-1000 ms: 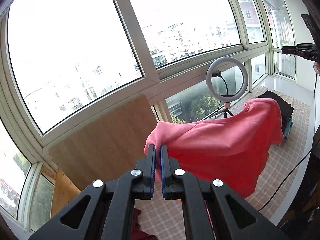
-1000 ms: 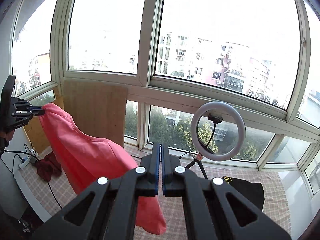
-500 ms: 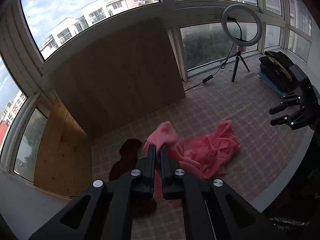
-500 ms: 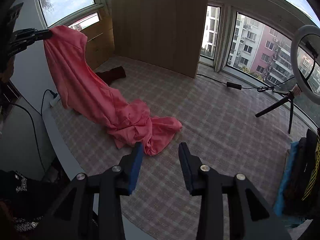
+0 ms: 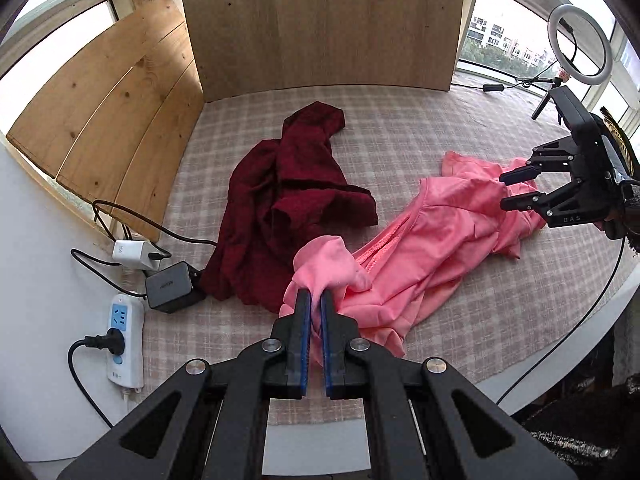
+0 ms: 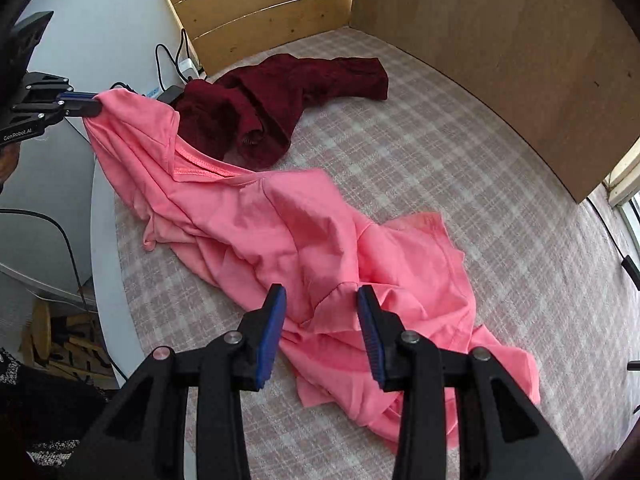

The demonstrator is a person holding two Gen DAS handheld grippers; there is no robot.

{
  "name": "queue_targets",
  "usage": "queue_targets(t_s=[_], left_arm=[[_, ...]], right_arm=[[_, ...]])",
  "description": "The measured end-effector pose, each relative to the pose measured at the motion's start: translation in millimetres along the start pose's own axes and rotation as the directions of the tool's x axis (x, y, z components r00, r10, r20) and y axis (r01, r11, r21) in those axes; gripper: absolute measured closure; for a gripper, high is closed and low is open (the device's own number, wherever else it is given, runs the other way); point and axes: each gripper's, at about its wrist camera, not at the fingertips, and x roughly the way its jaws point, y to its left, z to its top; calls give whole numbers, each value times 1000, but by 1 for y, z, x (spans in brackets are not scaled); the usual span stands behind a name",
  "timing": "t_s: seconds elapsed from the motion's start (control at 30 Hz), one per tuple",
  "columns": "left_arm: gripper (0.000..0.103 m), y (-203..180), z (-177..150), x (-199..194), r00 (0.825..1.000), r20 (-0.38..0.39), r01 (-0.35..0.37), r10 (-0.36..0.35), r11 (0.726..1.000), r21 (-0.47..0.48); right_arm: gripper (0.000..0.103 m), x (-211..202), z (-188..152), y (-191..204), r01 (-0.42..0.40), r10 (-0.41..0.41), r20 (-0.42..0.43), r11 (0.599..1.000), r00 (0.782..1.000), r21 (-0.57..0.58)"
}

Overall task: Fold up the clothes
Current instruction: 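Lift the pink shirt high with both grippers and shake it out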

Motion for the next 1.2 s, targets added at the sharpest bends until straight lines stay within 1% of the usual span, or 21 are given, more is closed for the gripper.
queue_targets(t_s=[0.07,0.1,0.13,0.17,0.2,0.23,0.27,0.33,0.4,0.43,0.47,0.5,0.57,0.63,0.73,0.83,0.9,0.97,1.03,1.13,1.2], left_arm=[[99,2,3,5,1000,5,5,-5,1000,9],[99,4,4,8,1000,6,2,-2,1000,14],[99,5,6,12,1000,1,-6,6,1000,14],[99,7,7,16,1000,-5,-13,13,1000,10],[99,8,9,20,1000,-10,-20,20,1000,7],[99,9,11,21,1000,-11,-26,26,1000,5],[99,10,14,21,999,-9,-34,34,999,5],[99,9,26,10,998,24,-55,54,998,16],[99,6,48,-13,993,85,-82,78,996,36],[99,5,61,-29,989,118,-96,91,995,41],[99,2,76,-46,982,160,-112,103,992,50],[99,-1,91,-64,972,202,-129,115,990,55],[99,-12,118,-106,949,296,-139,111,988,74],[99,-27,138,-145,921,380,-136,87,985,105],[98,-53,156,-203,867,495,-152,58,977,152],[98,-80,167,-257,806,590,-181,39,966,184],[98,-97,172,-289,761,648,-213,36,957,197],[98,-110,173,-317,726,687,-223,17,951,212],[97,-120,172,-336,702,712,-239,8,944,226],[98,-133,170,-357,671,741,-289,25,930,229],[99,-137,172,-365,651,757,-331,60,920,212]], right_arm=[[67,11,7,2,37,-38,-22,999,999,-25],[67,17,9,1,29,-30,-44,999,999,-27],[73,23,9,-1,2,-3,-75,1000,997,-13],[84,29,7,-3,-20,21,-105,1000,994,6],[100,33,5,-4,-26,28,-123,999,992,21],[100,34,4,-5,-11,14,-121,1000,993,27],[100,28,3,-5,1,2,-101,1000,995,28],[101,-3,2,-11,23,-22,-25,999,999,36],[101,-58,3,-26,92,-98,68,993,993,80],[101,-91,4,-35,132,-145,122,986,982,106],[101,-126,4,-44,172,-195,178,976,964,134],[101,-165,4,-53,218,-253,234,962,939,165],[101,-242,0,-66,285,-350,319,930,881,234],[101,-316,-11,-67,333,-433,395,895,810,297],[101,-411,-37,-47,413,-533,473,845,701,339],[101,-481,-62,-15,480,-608,519,794,601,373],[101,-519,-77,7,511,-643,541,763,541,396],[101,-552,-93,23,535,-675,555,732,486,422],[101,-576,-109,37,547,-698,565,707,440,448],[101,-596,-127,50,561,-722,563,680,401,473],[101,-603,-135,54,576,-737,555,662,385,480]])
